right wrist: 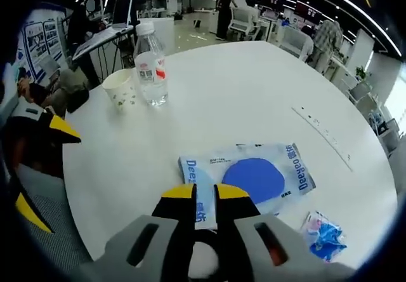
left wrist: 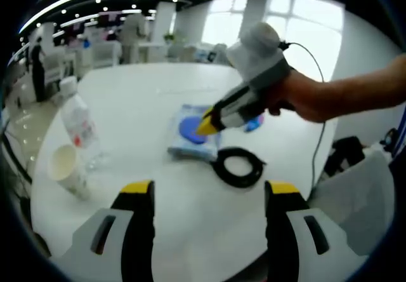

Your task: Arrange the tabletop items into an orderly group along one side of the table until the central work area is clear of visible clutter.

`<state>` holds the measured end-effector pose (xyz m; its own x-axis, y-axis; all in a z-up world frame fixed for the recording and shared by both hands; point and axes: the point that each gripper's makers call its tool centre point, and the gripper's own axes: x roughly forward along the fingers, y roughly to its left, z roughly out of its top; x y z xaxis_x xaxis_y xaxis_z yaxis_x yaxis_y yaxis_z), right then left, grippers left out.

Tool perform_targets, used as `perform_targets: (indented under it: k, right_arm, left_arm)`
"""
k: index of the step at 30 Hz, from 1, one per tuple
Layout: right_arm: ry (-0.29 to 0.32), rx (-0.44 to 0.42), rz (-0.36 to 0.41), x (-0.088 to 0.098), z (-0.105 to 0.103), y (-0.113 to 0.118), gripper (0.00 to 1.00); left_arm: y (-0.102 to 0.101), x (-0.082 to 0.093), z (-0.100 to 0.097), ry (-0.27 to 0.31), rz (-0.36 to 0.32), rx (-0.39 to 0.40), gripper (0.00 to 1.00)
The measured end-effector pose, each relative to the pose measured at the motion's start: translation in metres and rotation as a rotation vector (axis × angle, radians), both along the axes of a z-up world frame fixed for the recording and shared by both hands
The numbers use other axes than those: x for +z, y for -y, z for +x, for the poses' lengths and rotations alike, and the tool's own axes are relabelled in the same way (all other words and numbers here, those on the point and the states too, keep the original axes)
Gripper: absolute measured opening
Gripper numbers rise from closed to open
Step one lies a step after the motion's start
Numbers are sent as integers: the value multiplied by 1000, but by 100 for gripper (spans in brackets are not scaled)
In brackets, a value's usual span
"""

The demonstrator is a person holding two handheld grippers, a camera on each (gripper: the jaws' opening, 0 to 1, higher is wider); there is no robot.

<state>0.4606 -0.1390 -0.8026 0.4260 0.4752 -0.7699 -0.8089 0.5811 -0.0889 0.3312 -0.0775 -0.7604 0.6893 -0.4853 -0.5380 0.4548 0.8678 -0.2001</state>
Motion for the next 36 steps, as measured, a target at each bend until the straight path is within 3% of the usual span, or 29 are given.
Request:
perform_targets:
  k: [13,20,27,36]
  right_arm:
    - [-25,6,-11,-14,-7,2,32]
    - [-27,0,-22,-25,-11,4,38]
    - [-6,-41,-13,-21,6,27,42]
    - [19,-61,-27,-13,44,63,43]
  left_arm:
    - [1,-1,-2,-4,6,-6,67]
    - [0,-1,-2,-7,7,0,67]
    - [4,-4,-3,-15,11,-11,67]
    - [8,-5,3,-33,-16,10,67]
